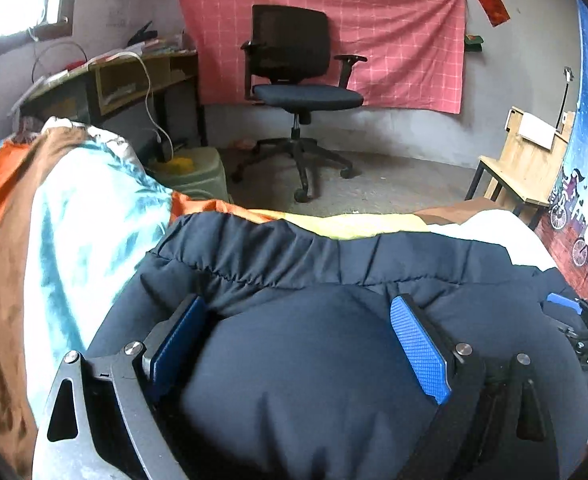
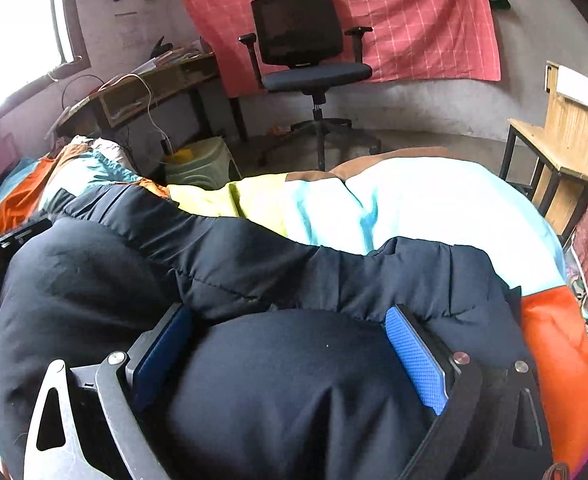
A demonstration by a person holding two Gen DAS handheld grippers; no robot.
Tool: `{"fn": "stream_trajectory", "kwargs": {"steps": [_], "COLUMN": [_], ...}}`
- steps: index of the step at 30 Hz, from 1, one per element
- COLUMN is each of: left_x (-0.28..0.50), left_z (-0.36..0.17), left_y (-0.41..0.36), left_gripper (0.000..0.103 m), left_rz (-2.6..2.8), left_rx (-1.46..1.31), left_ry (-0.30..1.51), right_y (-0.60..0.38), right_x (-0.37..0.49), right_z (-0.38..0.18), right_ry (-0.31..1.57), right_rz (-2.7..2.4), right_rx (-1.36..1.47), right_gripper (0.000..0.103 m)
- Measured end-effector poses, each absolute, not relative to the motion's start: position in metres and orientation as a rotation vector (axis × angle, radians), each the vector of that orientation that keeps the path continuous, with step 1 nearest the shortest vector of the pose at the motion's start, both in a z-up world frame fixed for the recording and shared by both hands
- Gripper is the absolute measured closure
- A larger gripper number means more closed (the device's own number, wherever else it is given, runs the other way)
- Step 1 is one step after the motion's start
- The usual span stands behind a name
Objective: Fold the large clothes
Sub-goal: 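Press the folded jacket flat with both open tools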
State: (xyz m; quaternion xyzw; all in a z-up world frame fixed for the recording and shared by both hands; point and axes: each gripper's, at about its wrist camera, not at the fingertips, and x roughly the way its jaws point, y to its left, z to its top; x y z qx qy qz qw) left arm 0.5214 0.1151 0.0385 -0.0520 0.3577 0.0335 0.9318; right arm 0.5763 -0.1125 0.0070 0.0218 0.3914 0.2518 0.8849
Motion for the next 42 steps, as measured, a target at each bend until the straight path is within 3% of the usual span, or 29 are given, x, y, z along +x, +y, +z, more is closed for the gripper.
{"fn": "stream_trajectory", "kwargs": {"steps": [9,24,42], "left_x": [0.517,0.483,0.443], "left_z": [0.037,0.061,0.048], "left_y": [0.116,0.128,0.205], "left_gripper": [0.011,0.011,0.011], "left_rz": [0.051,0.093,0.106], "left_rx": [-0.128,-0.073,-0.229], "left_ry": [0.741,0.798,0.925], "right_y": [-0.116,-0.16,-0.243], "right_x": [0.583,0.524,0.469], "right_z": [0.001,0.017,-0.003], "right_ry": [0.828,0.707,0.804], "right_rz": [0.511,0.453,0.4], "right_rx": [0.096,0.111,0.031], "right_gripper": [0.006,0.0,0.0]}}
